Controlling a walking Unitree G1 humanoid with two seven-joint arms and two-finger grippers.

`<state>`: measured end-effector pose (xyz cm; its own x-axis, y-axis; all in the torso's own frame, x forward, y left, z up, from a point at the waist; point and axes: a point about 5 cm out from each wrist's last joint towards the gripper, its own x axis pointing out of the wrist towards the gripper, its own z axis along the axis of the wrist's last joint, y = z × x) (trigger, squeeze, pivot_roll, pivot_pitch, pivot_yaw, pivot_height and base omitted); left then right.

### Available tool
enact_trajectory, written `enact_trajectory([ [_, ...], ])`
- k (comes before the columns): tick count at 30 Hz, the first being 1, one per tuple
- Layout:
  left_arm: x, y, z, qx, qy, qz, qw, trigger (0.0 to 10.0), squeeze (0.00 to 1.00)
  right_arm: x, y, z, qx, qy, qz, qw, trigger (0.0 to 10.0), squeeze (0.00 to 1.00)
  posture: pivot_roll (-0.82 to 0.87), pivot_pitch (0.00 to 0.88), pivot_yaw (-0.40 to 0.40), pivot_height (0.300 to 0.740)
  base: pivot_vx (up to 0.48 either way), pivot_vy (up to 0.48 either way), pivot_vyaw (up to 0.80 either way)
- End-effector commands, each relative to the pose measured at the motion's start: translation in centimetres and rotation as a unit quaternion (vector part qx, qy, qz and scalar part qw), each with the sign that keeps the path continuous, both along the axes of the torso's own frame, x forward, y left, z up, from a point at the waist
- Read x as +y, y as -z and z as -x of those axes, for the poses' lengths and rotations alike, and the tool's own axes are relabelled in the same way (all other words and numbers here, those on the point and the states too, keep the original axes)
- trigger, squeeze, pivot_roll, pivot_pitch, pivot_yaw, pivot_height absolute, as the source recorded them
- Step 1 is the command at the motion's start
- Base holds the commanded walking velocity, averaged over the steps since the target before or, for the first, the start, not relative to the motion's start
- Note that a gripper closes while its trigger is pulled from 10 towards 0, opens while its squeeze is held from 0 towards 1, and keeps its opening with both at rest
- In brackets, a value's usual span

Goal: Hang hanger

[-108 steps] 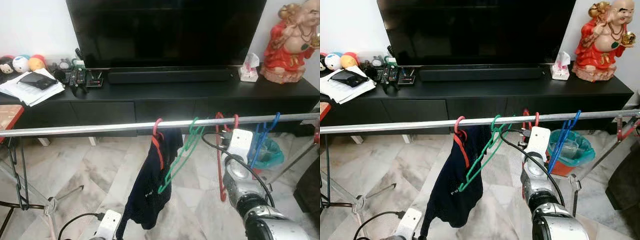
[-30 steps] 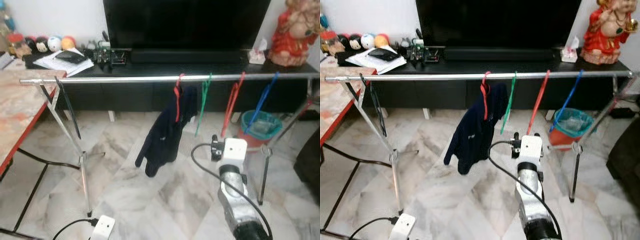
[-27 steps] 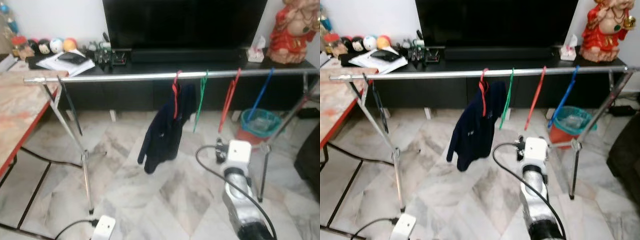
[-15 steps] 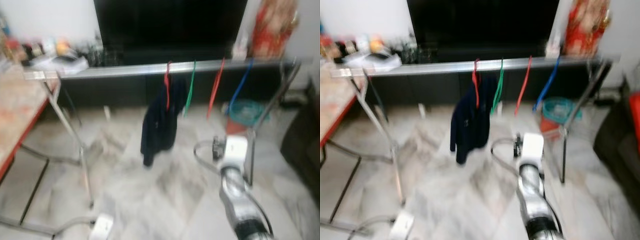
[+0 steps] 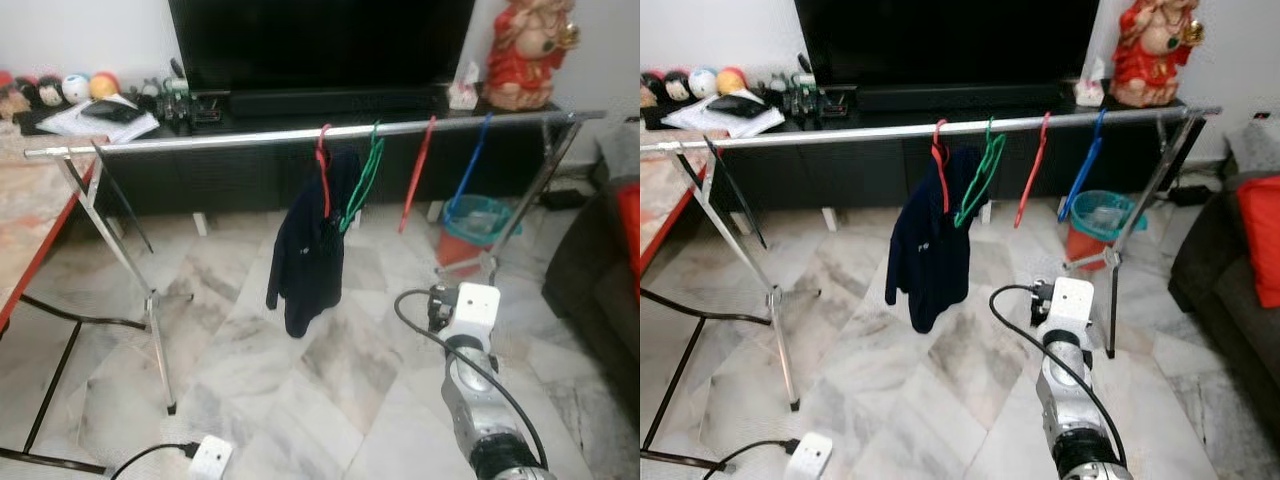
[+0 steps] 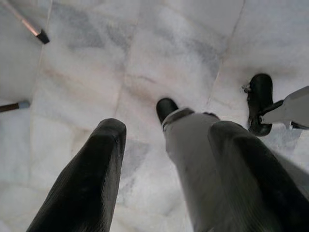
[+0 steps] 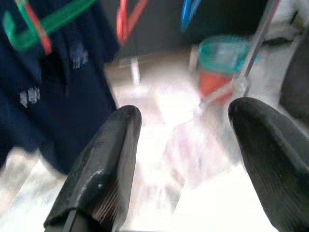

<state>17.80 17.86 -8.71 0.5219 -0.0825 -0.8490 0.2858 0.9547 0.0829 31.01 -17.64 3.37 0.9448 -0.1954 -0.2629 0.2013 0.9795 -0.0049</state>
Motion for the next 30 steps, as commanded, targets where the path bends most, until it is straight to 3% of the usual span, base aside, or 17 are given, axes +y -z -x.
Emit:
enact_trajectory([
  [1,0.1,0.2,0.4,0.012,0.0,-0.007,1.0,10.0,0.0,-0.1,2.3,1.1,0.072,-0.002,-0.018,0.997,10.0,0.0,0.09,0.0,-0.013,0.74,0.0,0.0,0.0],
  [3,0.0,0.2,0.4,0.013,-0.001,-0.007,1.0,10.0,0.0,-0.2,3.7,2.0,0.121,-0.002,-0.017,0.992,10.0,0.0,0.08,0.0,-0.012,0.74,0.0,0.0,0.0],
  [5,0.1,0.2,0.4,0.012,0.0,-0.007,1.0,10.0,0.0,-0.1,5.9,3.8,0.195,-0.004,-0.037,0.98,10.0,0.0,0.09,0.0,-0.011,0.74,0.0,0.0,0.0],
  [11,0.2,0.2,0.4,0.01,-0.001,-0.008,1.0,10.0,0.0,0.1,8.0,6.1,0.258,-0.031,-0.031,0.965,10.0,0.0,0.09,0.0,-0.008,0.74,0.0,0.0,0.0],
  [15,0.3,0.2,0.4,0.009,-0.001,-0.011,1.0,10.0,0.0,-0.5,9.7,8.5,0.323,-0.034,-0.017,0.946,10.0,0.0,0.09,0.0,-0.01,0.74,0.0,0.0,0.0],
  [22,0.4,0.2,0.5,0.008,-0.001,-0.015,1.0,10.0,0.0,-1.3,11.1,11.0,0.356,-0.027,-0.021,0.934,10.0,0.0,0.08,0.0,-0.002,0.74,0.0,0.0,0.0],
  [24,0.4,0.2,0.5,0.008,-0.001,-0.016,1.0,10.0,0.0,-1.7,11.7,12.5,0.372,-0.032,-0.006,0.927,10.0,0.0,0.09,0.0,-0.002,0.74,0.0,0.0,0.0],
  [30,0.6,0.2,0.5,0.007,0.0,-0.018,1.0,10.0,0.0,-1.8,12.3,13.7,0.381,-0.03,-0.014,0.924,10.0,0.0,0.08,0.0,0.008,0.74,0.0,0.0,0.0],
])
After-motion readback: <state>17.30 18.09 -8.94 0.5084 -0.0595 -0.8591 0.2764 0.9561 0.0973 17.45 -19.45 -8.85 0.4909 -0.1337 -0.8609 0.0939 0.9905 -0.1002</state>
